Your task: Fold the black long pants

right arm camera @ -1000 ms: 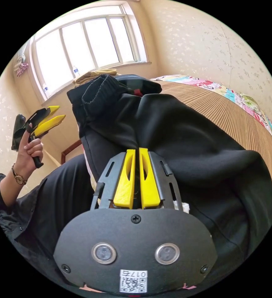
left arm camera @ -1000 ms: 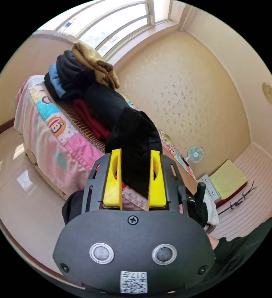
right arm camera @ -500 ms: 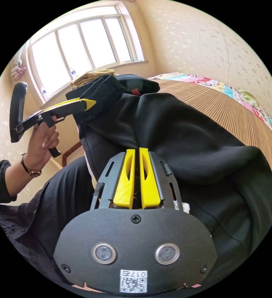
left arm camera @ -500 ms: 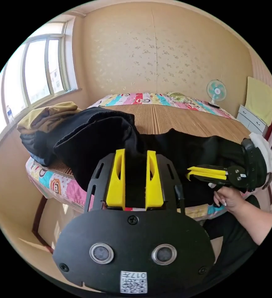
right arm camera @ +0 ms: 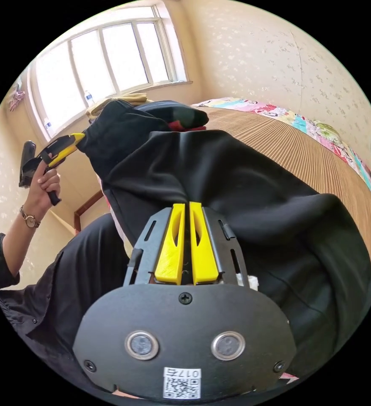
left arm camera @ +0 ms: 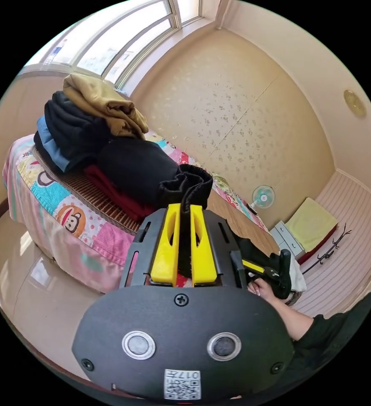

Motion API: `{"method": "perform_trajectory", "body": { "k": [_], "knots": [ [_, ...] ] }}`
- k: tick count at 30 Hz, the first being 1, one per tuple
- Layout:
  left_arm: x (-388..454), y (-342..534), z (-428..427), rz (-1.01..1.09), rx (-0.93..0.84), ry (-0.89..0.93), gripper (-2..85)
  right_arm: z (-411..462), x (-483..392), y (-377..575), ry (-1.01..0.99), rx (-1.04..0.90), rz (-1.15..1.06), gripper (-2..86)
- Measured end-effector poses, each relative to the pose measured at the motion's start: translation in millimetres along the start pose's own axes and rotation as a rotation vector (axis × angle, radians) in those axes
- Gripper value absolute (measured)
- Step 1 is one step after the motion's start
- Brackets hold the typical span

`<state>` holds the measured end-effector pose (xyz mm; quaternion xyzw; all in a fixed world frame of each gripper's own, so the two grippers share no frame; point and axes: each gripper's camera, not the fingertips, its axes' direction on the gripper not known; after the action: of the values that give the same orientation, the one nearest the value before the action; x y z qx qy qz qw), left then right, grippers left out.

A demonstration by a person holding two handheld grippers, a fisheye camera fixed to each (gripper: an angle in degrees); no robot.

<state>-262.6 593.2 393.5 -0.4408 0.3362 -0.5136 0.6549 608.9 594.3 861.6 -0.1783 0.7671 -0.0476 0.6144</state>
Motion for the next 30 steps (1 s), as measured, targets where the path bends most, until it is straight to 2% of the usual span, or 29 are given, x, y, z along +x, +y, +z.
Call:
{"method": "perform_trajectory", "body": {
  "k": [4, 6, 9, 11, 12, 14, 16, 20, 23, 28, 30],
  "knots": [
    [9, -25, -27, 0.016, 0.068, 0.053, 4.6, -80, -28, -13, 0.025, 0.186, 0.000, 2.6],
    [-2, -34, -33, 0.000, 0.085, 0.006, 4.5, -96, -39, -13, 0.034, 0.221, -0.014, 2.7],
    [-27, -30, -32, -0.080, 0.101, -0.023, 4.5, -69, -55, -10, 0.049, 0.093, -0.084, 3.0],
    [-35, -24, -32, -0.123, 0.121, -0.028, 4.5, -17, -64, -4, 0.090, -0.137, -0.123, 3.5],
    [-35, -19, -34, -0.137, 0.146, -0.032, 4.6, -9, -66, -1, 0.097, -0.160, -0.124, 3.6],
    [-27, -11, -37, -0.125, 0.186, -0.050, 5.2, -17, -72, 6, 0.120, -0.070, -0.127, 4.2],
    [-16, -7, -39, -0.107, 0.199, -0.093, 6.8, -21, -70, 0, 0.113, -0.081, -0.088, 4.8],
    [-13, 5, -49, -0.153, 0.226, -0.096, 13.0, -42, -54, -7, -0.008, -0.030, 0.044, 7.0],
    [-10, 16, -42, -0.140, 0.182, -0.095, 14.5, -62, -46, -9, -0.088, 0.033, 0.146, 7.8],
    [-4, 32, -34, -0.090, 0.153, -0.058, 18.0, -72, -44, -22, -0.085, 0.009, 0.126, 7.9],
    [-4, 28, -19, -0.038, 0.080, -0.019, 20.3, -77, -42, -24, -0.096, 0.013, 0.138, 7.9]
  ]
}}
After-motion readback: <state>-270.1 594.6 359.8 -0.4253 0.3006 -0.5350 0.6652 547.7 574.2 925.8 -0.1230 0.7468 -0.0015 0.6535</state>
